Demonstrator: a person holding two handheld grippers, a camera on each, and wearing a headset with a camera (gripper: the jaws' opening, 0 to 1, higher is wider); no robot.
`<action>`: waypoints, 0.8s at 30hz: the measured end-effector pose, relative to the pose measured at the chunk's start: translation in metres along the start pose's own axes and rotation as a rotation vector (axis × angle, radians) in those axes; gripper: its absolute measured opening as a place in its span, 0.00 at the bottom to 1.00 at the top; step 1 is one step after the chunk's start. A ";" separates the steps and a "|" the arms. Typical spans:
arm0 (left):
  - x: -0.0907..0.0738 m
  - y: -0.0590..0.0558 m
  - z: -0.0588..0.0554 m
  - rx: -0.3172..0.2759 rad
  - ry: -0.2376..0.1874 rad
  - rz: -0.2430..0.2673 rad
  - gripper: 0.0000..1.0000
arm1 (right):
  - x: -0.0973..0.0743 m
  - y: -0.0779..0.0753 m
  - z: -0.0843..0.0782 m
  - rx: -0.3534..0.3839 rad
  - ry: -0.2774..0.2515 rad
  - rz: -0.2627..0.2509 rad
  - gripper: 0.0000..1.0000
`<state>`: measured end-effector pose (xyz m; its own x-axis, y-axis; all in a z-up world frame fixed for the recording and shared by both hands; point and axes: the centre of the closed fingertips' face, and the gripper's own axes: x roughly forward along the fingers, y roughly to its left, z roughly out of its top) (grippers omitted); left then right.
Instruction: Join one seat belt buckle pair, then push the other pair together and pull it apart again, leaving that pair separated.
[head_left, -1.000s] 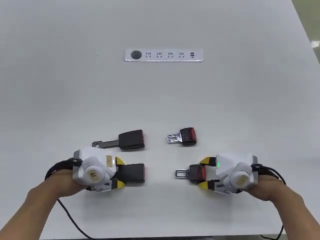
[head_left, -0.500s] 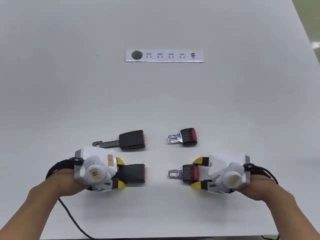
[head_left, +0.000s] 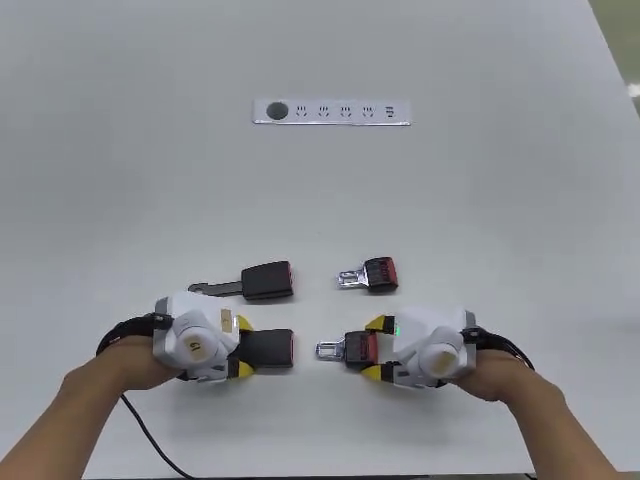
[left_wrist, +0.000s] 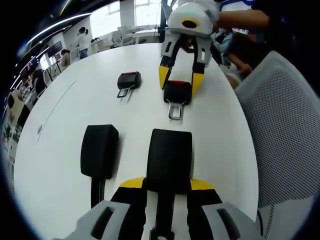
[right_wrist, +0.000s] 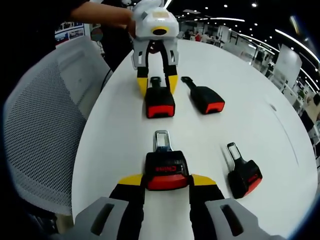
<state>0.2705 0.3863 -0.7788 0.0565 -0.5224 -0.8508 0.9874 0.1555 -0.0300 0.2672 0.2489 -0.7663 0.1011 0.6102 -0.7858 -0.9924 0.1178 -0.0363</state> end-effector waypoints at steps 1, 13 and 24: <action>0.000 0.000 0.000 0.000 0.001 -0.001 0.31 | 0.001 0.000 0.001 -0.001 -0.001 0.002 0.31; 0.000 0.000 0.001 0.003 0.008 -0.005 0.31 | 0.015 -0.002 0.012 0.009 -0.012 0.013 0.31; -0.001 -0.001 0.002 0.006 0.009 -0.008 0.31 | 0.028 0.000 0.018 0.010 -0.020 0.018 0.31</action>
<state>0.2700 0.3854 -0.7768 0.0469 -0.5160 -0.8553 0.9886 0.1464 -0.0341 0.2715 0.2804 -0.7771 0.0852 0.6277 -0.7738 -0.9933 0.1147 -0.0163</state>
